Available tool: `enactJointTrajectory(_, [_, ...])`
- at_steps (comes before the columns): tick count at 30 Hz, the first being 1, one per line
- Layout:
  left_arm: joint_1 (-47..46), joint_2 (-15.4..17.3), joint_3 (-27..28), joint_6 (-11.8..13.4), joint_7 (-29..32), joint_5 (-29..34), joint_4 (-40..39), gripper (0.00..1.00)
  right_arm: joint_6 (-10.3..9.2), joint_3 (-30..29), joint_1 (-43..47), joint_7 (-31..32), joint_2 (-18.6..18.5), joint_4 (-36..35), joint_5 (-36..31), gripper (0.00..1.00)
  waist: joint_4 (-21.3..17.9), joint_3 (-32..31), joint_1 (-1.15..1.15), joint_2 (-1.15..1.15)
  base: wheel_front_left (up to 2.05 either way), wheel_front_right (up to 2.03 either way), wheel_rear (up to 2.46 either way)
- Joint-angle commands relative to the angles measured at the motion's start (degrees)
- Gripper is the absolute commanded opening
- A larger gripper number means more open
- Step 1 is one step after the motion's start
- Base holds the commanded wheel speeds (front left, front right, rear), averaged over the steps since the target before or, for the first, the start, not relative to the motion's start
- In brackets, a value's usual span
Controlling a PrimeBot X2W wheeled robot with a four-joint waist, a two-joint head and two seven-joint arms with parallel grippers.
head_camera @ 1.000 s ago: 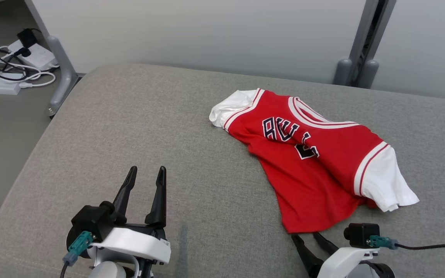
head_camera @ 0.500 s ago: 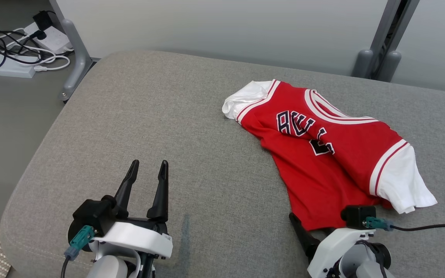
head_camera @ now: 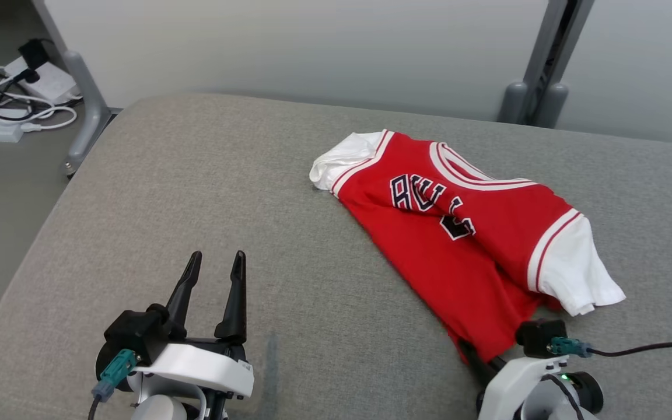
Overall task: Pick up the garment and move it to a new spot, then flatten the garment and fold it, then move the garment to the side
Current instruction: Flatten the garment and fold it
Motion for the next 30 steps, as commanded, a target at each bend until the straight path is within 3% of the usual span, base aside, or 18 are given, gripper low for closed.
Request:
enactJointTrajectory(1, [0.48,0.23,0.28,-0.11,-0.07,0.20,-0.03,1.00,-0.04,0.24,1.29,0.87,-1.71,-1.45,0.83,0.00,-2.03,-1.61,0.00,0.00,0.00,0.00,0.00])
enactJointTrajectory(7, [2.14,0.22,0.45,0.04,-0.06,-0.38,-0.41,1.00,-0.04,0.21,6.91,8.59,-13.13,-12.50,2.03,0.00,-7.30,-4.33,0.00,0.00,0.00,0.00,0.00])
enactJointTrajectory(13, [2.61,0.23,-0.64,0.48,-0.06,-1.05,-0.84,1.00,-0.04,-7.47,13.23,18.22,-23.30,-24.23,1.69,0.00,-11.54,-5.65,0.00,0.00,0.00,0.00,0.00])
enactJointTrajectory(16, [2.53,0.23,-1.17,0.72,-0.06,-1.35,-1.02,1.00,-0.04,-13.07,16.64,22.69,-25.73,-28.30,-0.36,0.00,-12.82,-5.76,0.00,0.00,0.00,0.00,0.00])
enactJointTrajectory(20, [2.22,0.23,-1.54,0.98,-0.06,-1.45,-1.14,1.00,-0.04,-18.83,18.84,24.95,-25.05,-31.76,-2.89,0.00,-13.63,-5.62,0.00,0.00,0.00,0.00,0.00])
enactJointTrajectory(21, [2.03,0.25,-1.61,0.96,-0.06,-1.46,-1.09,1.00,-0.04,-20.35,19.16,24.98,-24.04,-33.13,-3.93,0.29,-13.79,-5.53,0.00,0.00,0.00,0.00,0.00])
enactJointTrajectory(22, [1.81,0.25,-1.70,0.89,-0.07,-1.44,-1.03,1.00,-0.03,-21.25,19.68,25.20,-22.68,-34.46,-4.35,1.00,-13.90,-5.45,0.00,0.00,0.00,0.00,0.00])
enactJointTrajectory(26, [0.91,0.22,-2.03,0.73,-0.07,-1.16,-0.73,1.00,-0.04,-21.83,19.79,24.31,-17.80,-41.35,-6.09,1.00,-14.01,-5.02,0.00,0.00,0.00,0.00,0.00])
enactJointTrajectory(30, [0.19,0.23,-2.23,0.65,-0.06,-0.87,-0.55,1.00,-0.04,-20.36,17.96,21.29,-15.60,-45.09,-8.54,1.00,-13.83,-4.42,0.00,0.00,0.00,0.00,0.00])
